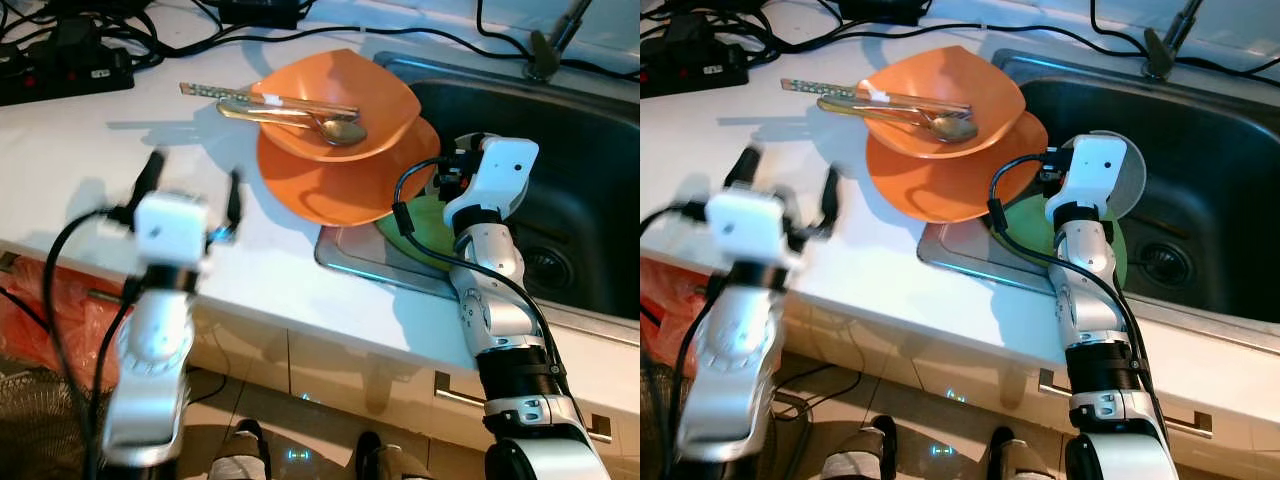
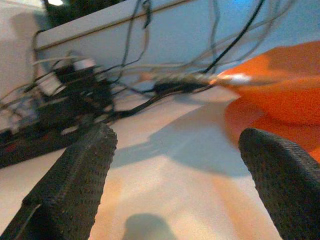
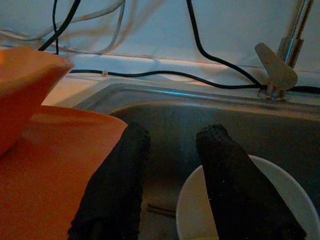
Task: Kitchen organization
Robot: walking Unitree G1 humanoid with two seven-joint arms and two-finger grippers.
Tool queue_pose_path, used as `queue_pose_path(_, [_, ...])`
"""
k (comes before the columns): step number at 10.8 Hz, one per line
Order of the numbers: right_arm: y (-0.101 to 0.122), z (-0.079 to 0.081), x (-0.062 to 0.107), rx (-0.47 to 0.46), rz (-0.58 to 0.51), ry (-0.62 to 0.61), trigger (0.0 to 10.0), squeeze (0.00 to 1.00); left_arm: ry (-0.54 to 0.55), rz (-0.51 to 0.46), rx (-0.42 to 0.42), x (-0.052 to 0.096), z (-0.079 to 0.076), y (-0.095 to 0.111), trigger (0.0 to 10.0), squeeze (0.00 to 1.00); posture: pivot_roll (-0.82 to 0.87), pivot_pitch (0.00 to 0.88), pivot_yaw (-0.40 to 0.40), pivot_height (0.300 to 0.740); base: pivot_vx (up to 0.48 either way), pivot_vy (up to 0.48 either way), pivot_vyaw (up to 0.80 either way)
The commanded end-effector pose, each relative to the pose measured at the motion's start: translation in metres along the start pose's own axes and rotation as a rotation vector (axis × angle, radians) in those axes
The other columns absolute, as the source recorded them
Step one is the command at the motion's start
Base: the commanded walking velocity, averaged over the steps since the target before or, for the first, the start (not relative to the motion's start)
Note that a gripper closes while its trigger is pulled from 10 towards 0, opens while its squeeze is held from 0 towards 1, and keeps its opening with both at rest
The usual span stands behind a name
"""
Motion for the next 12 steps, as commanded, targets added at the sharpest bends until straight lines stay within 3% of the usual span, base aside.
queue_pose_path(1, [-0.042, -0.022, 0.017, 0.025, 0.131, -0.059, 10.0, 0.00, 0.033, -0.019, -0.005, 0.002, 0.007, 0.006, 10.0, 0.00, 0.23, 0.264, 0.004, 0.740, 0.000, 0.000, 0.00])
queue_pose_path(4, [-0.044, -0.018, 0.016, 0.040, 0.140, -0.043, 10.0, 0.00, 0.041, -0.044, 0.002, 0.000, 0.006, 0.015, 10.0, 0.00, 0.23, 0.263, 0.000, 0.740, 0.000, 0.000, 0.00])
queue_pose_path(8, [-0.045, 0.005, 0.016, 0.009, 0.144, 0.034, 10.0, 0.00, 0.044, -0.076, 0.004, -0.005, 0.008, 0.025, 10.0, 0.00, 0.24, 0.256, -0.002, 0.740, 0.000, 0.000, 0.00])
queue_pose_path(12, [-0.044, 0.027, 0.019, -0.097, 0.148, 0.104, 10.0, 0.00, 0.033, -0.102, 0.009, -0.009, 0.007, 0.032, 10.0, 0.00, 0.23, 0.261, -0.002, 0.740, 0.000, 0.000, 0.00])
Point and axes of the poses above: a point about 5 cm out from each wrist's last joint towards the gripper, its own x axis pointing back from the gripper into the wrist, its own y axis along the axis of the wrist's last joint, z = x × y, the point moved 6 cm from there along -x, pointing out of the wrist towards the gripper, and after that the axes turned 9 degrees about -x, right-handed, at the moved point
